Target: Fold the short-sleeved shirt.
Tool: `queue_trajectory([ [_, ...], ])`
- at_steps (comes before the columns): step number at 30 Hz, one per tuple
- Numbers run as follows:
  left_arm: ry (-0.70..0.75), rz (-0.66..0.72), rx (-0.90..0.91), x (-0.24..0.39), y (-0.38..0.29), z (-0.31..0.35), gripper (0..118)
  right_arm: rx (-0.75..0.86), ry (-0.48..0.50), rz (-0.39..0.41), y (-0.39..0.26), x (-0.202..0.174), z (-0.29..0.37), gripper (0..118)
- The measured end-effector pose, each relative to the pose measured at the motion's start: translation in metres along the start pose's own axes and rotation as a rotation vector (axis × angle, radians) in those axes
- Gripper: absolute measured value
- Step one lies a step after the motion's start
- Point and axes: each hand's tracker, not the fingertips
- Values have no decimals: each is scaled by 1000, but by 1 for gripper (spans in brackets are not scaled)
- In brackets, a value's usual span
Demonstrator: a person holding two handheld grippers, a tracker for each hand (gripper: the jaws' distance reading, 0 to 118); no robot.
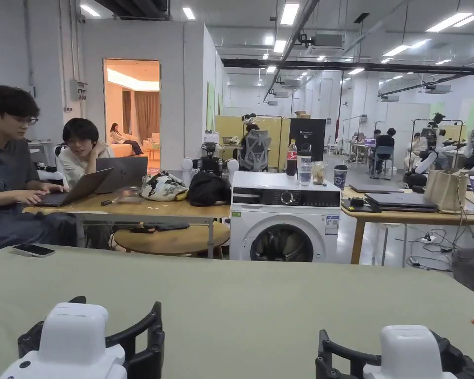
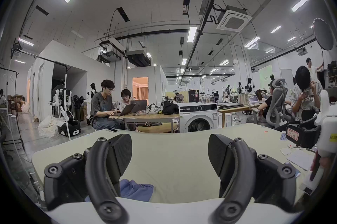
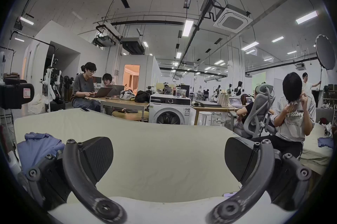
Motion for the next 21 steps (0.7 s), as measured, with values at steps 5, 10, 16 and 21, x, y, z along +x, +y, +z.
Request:
queue_trajectory([
  [5, 11, -5, -20, -2, -5, -2, 86, 16, 1, 0, 1, 4, 5, 118],
  [10, 18, 32, 5, -6, -6, 1, 86, 12, 10, -25, 0, 8, 4, 118],
  [16, 22, 21, 15, -3, -2, 6, 86, 24, 13, -33, 1, 10, 7, 118],
  [21, -35, 16, -9, -3, -3, 4, 87, 30, 17, -32, 5, 10, 10, 118],
])
